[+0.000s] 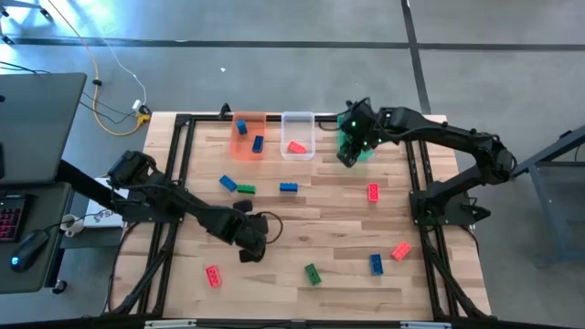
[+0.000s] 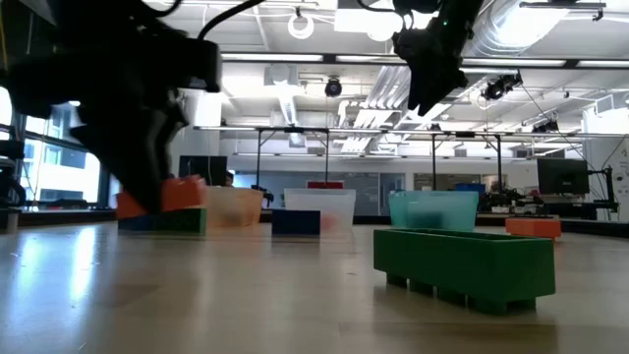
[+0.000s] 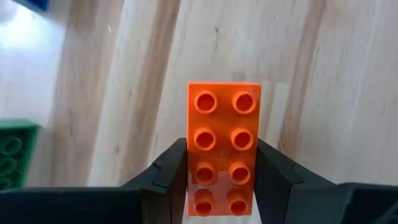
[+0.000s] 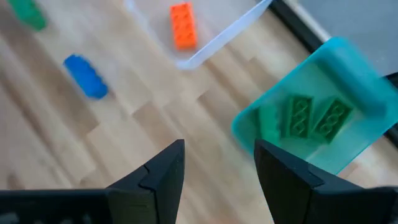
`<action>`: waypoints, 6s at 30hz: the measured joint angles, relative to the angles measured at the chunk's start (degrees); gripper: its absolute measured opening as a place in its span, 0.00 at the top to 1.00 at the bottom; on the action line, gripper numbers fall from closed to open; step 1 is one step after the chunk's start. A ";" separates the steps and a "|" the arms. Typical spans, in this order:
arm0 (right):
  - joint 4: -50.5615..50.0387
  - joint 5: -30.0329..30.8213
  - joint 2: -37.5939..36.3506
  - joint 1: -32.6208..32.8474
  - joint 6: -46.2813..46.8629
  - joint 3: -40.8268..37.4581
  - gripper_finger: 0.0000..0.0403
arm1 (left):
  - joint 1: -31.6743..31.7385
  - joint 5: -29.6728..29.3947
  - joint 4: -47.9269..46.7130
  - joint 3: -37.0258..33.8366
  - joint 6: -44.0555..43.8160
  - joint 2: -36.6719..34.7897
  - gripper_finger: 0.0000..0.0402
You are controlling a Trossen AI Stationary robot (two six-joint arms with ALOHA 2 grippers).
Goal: Sort & place blocks by color
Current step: Put the orange game piece into the white bin, then put the blue game piece into the orange bin
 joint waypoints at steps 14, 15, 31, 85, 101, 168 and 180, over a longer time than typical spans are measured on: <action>-9.09 8.63 0.02 16.76 15.20 0.00 0.55 | 12.44 -0.79 11.04 0.13 17.36 -4.12 0.72; -9.80 8.87 0.02 17.62 16.47 0.00 0.55 | 13.51 -0.79 12.31 0.13 18.55 -4.27 0.72; -12.03 15.03 0.04 28.51 30.24 0.00 0.55 | 32.67 6.34 31.44 0.17 30.60 -4.65 0.71; -7.31 17.56 0.07 32.60 33.77 -0.04 0.55 | 54.22 16.18 33.70 13.92 27.73 14.89 0.60; -7.42 10.39 0.15 35.37 40.65 -0.04 0.55 | 54.09 19.95 32.42 13.90 29.91 12.91 0.44; -8.42 -5.45 24.81 68.31 98.79 -0.04 0.37 | 32.74 13.78 18.85 13.94 34.96 -3.71 0.44; -11.07 -2.77 26.58 68.88 100.85 -0.04 0.37 | 32.63 13.78 18.85 13.94 34.93 -3.69 0.44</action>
